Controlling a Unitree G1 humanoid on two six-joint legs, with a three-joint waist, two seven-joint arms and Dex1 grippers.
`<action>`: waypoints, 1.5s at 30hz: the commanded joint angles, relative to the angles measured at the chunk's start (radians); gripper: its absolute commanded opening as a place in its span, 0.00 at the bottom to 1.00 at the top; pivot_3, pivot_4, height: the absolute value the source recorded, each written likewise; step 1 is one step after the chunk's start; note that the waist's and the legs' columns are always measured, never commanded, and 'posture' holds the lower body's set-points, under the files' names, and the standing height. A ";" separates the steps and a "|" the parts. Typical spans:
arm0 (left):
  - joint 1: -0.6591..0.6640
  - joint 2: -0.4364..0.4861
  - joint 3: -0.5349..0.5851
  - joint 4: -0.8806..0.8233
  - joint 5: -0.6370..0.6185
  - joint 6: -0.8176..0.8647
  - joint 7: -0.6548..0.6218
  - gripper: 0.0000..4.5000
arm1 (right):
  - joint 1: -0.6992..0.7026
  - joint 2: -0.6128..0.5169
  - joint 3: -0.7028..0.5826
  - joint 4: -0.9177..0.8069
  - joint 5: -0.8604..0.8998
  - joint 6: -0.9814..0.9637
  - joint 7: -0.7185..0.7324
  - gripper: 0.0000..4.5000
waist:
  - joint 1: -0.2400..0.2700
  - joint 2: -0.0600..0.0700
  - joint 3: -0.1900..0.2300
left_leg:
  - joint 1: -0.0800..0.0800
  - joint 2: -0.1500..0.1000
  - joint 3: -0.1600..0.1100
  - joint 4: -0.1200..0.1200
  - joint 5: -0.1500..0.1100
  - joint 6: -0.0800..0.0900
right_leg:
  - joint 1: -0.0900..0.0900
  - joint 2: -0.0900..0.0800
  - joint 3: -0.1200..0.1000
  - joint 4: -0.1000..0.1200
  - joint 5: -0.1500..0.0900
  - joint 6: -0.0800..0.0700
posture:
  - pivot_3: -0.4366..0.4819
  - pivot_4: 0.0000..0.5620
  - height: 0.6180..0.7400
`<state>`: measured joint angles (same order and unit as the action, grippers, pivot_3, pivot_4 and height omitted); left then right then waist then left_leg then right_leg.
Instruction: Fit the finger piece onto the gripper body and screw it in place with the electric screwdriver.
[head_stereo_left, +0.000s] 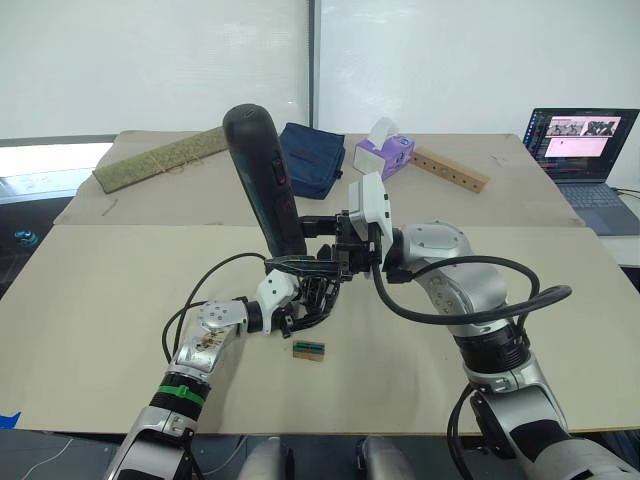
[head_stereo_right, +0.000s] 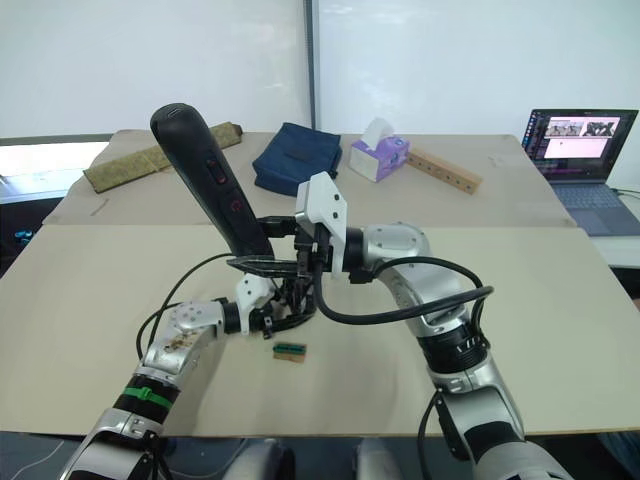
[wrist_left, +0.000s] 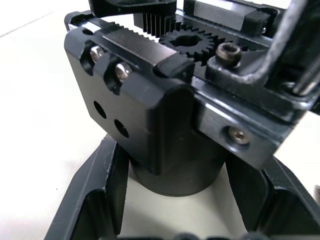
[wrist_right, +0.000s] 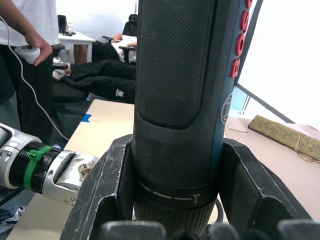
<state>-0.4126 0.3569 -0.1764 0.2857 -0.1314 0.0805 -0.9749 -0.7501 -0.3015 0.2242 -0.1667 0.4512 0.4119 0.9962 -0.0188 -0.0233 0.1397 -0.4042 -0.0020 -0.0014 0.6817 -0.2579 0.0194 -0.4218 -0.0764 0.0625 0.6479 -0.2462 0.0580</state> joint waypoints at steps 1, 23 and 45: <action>0.028 0.014 -0.017 0.003 0.002 0.030 -0.014 0.51 | -0.012 0.010 -0.015 -0.033 0.010 -0.027 -0.002 0.43 | 0.000 0.000 0.000 | 0.000 0.000 0.000 0.000 0.000 0.000 | 0.000 0.000 0.000 0.000 0.000 0.000 | 0.48 0.27 1.00; 0.034 0.015 -0.018 -0.010 -0.002 0.041 -0.006 0.51 | 0.051 0.061 -0.024 0.031 -0.014 -0.040 -0.036 0.43 | -0.001 0.000 0.000 | 0.001 0.000 0.000 -0.001 0.000 0.000 | 0.000 0.000 0.000 0.000 0.000 0.000 | 0.48 0.27 1.00; 0.037 0.031 -0.018 -0.003 -0.003 0.037 -0.017 0.51 | 0.139 0.063 0.003 0.113 -0.028 -0.005 -0.105 0.43 | -0.010 0.001 -0.006 | 0.007 0.001 0.000 -0.003 0.000 0.000 | 0.004 0.000 0.000 0.000 0.000 0.000 | 0.48 0.27 1.00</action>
<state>-0.3982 0.3738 -0.1772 0.2740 -0.1385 0.0995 -0.9709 -0.6428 -0.2242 0.2055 -0.1059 0.4484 0.3486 0.9033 -0.0288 -0.0227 0.1340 -0.3970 -0.0014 -0.0010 0.6783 -0.2580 0.0193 -0.4170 -0.0763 0.0628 0.6479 -0.2462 0.0579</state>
